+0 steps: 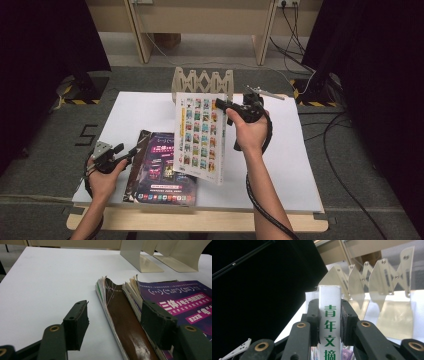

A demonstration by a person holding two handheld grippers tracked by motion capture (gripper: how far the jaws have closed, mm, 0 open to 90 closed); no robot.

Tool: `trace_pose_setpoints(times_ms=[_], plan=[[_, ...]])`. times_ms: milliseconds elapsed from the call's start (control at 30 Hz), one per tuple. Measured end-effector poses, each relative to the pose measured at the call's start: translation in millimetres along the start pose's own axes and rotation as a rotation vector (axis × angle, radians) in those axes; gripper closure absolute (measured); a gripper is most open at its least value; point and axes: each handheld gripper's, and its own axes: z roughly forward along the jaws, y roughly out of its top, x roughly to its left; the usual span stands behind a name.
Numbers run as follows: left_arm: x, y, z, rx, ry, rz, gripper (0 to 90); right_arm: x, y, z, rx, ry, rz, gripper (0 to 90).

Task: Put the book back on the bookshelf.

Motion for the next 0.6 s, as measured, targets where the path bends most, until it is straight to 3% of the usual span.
trace_pose_setpoints(times_ms=[233,433,500,533,600], plan=[[-0.9,0.1,0.0,0.007,0.003,0.011,38.2,1.3,10.7,-10.9,-0.070,-0.040,-0.024,74.5],[-1.4,0.1,0.0,0.005,0.004,0.012,38.2,1.2,24.8,-22.3,-0.163,-0.112,-0.054,74.5],[-1.4,0.1,0.0,0.005,0.004,0.013,38.2,0.7,26.5,-23.2,-0.175,-0.115,-0.060,74.5],[-1.3,0.0,0.0,0.005,0.004,0.013,38.2,1.7,29.7,-25.3,-0.187,-0.152,-0.086,74.5],[-1.3,0.1,-0.1,0.005,0.004,0.013,38.2,1.0,31.1,-26.3,-0.194,-0.162,-0.087,74.5]])
